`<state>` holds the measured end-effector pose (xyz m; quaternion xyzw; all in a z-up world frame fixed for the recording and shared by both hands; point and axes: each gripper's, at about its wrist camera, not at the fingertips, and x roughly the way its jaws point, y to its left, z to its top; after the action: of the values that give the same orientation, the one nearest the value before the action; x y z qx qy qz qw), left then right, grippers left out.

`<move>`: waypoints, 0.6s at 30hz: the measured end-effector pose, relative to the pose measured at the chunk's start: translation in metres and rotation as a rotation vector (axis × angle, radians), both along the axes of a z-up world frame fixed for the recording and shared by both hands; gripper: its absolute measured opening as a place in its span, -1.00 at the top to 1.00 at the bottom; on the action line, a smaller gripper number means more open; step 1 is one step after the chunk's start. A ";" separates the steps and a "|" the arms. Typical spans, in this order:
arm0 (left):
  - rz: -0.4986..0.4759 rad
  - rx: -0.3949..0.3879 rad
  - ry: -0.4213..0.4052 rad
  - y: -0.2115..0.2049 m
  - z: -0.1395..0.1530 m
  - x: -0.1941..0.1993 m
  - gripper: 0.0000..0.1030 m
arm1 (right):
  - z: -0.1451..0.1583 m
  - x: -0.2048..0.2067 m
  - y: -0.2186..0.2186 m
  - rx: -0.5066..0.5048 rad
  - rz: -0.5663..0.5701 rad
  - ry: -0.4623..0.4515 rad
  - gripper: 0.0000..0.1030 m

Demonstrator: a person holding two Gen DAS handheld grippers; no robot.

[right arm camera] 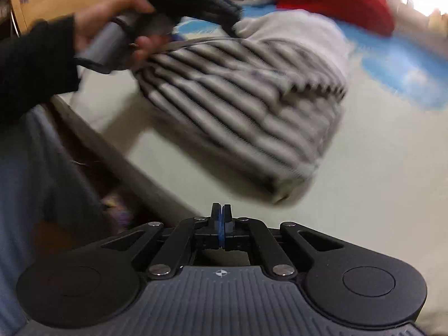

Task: Fold small clothes

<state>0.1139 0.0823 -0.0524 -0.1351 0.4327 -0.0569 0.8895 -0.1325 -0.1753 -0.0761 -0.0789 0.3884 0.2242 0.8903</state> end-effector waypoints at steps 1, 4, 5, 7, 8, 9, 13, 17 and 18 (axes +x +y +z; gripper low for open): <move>0.013 -0.001 -0.006 0.006 0.005 -0.015 -0.78 | 0.012 0.000 -0.008 0.046 -0.012 -0.024 0.96; 0.089 -0.034 -0.002 0.021 0.012 -0.070 -0.78 | 0.054 0.009 -0.045 0.243 -0.092 -0.093 0.20; 0.117 -0.068 0.015 0.024 0.011 -0.086 -0.78 | 0.065 0.016 -0.058 0.287 -0.130 -0.122 -0.06; 0.166 -0.215 0.067 0.031 0.001 -0.121 -0.78 | 0.086 0.039 -0.084 0.367 -0.207 -0.159 -0.51; 0.183 -0.280 0.093 0.032 -0.005 -0.133 -0.78 | 0.092 0.056 -0.094 0.395 -0.233 -0.152 -0.51; 0.199 -0.337 0.122 0.032 -0.010 -0.142 -0.78 | 0.097 0.076 -0.104 0.424 -0.247 -0.134 -0.56; 0.262 -0.479 0.169 0.026 -0.025 -0.159 -0.78 | 0.095 0.167 -0.124 0.466 -0.338 -0.010 -0.63; 0.316 -0.638 0.169 0.031 -0.037 -0.151 -0.78 | 0.076 0.238 -0.112 0.474 -0.347 0.107 -0.63; 0.331 -0.680 0.169 0.035 -0.040 -0.147 -0.78 | 0.069 0.256 -0.107 0.498 -0.329 0.151 -0.63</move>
<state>-0.0330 0.1177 -0.0921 -0.4944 0.4332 -0.0414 0.7525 0.1234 -0.2823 -0.0072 0.2228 0.3939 0.1705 0.8753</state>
